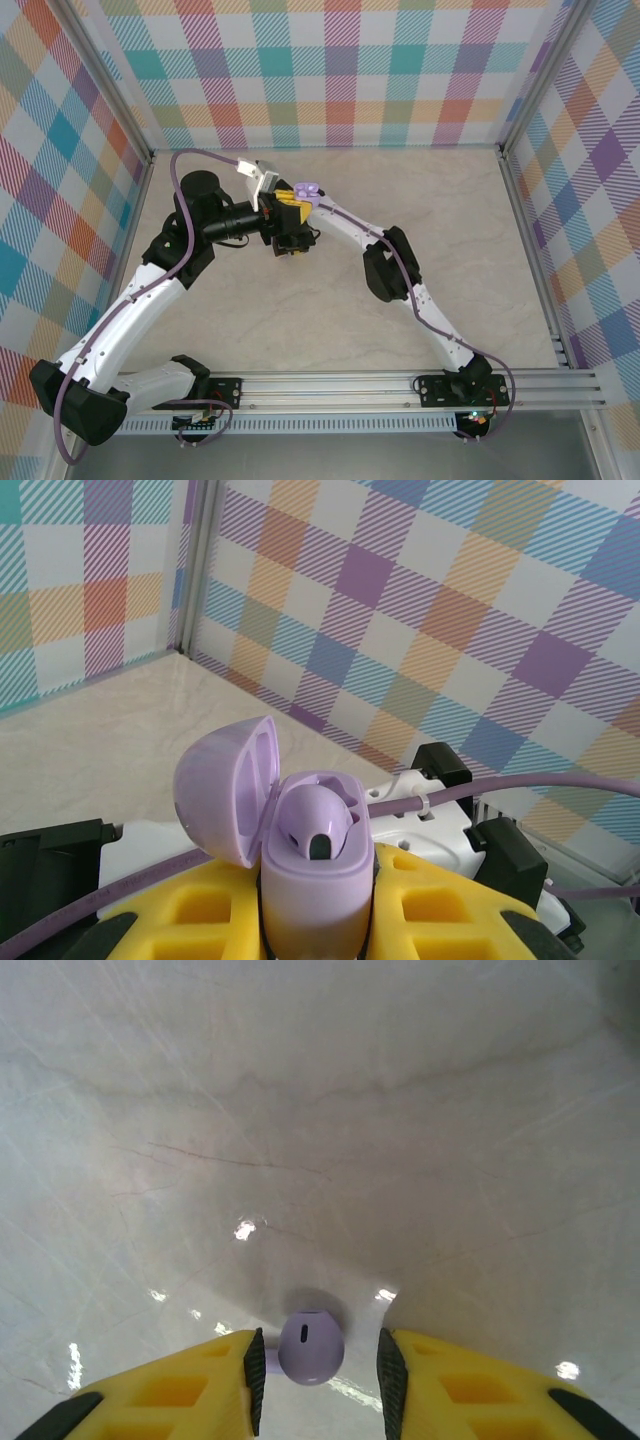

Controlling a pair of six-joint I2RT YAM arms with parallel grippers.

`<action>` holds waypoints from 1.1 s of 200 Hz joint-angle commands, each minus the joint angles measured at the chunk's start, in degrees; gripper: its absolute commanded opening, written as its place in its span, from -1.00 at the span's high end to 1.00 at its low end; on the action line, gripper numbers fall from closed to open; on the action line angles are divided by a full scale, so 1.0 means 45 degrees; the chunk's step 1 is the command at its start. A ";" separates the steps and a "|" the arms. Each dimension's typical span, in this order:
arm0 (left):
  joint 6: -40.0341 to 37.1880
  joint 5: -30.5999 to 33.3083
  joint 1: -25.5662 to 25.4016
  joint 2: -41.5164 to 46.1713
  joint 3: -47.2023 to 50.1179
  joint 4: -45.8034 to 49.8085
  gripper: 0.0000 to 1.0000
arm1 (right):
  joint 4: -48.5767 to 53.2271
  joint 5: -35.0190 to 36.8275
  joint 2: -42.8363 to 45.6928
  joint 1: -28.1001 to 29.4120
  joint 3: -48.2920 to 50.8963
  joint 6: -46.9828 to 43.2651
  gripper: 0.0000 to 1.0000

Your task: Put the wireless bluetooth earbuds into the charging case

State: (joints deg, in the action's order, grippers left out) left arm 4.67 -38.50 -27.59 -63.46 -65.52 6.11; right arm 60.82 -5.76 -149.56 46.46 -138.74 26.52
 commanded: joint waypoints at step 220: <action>0.0179 -0.0604 0.0124 -0.0165 -0.0319 -0.0012 0.80 | -0.1139 0.4822 0.5745 -0.2347 0.9785 -0.1949 0.49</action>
State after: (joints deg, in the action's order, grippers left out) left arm 4.93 -39.59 -27.59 -64.27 -65.52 7.38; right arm 56.10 11.86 -126.91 37.28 -99.24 20.58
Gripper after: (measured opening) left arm 0.212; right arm 0.254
